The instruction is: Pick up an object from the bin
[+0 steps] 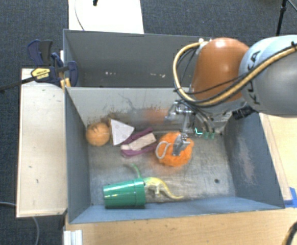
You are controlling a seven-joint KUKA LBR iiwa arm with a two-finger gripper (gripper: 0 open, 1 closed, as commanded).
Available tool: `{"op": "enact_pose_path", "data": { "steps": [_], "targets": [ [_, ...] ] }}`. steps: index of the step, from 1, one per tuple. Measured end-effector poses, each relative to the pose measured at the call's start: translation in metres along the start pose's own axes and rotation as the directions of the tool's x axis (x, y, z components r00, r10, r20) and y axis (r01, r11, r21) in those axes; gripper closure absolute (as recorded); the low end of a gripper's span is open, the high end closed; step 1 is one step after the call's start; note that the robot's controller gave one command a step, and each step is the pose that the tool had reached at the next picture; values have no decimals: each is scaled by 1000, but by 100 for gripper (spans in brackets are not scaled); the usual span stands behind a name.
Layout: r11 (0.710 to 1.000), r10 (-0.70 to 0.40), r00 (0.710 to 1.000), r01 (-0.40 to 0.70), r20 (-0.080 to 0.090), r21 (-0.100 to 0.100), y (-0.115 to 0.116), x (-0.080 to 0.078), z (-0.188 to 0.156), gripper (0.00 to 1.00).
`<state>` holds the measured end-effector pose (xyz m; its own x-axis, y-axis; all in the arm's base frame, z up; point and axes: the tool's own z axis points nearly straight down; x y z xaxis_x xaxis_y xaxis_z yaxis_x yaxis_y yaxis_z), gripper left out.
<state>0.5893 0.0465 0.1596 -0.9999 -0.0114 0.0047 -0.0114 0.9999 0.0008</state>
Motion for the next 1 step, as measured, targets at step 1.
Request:
{"op": "enact_pose_path", "data": {
  "steps": [1],
  "targets": [
    [1000,1,1000,-1,8,0,0,-2,-5,0]
  ]
}}
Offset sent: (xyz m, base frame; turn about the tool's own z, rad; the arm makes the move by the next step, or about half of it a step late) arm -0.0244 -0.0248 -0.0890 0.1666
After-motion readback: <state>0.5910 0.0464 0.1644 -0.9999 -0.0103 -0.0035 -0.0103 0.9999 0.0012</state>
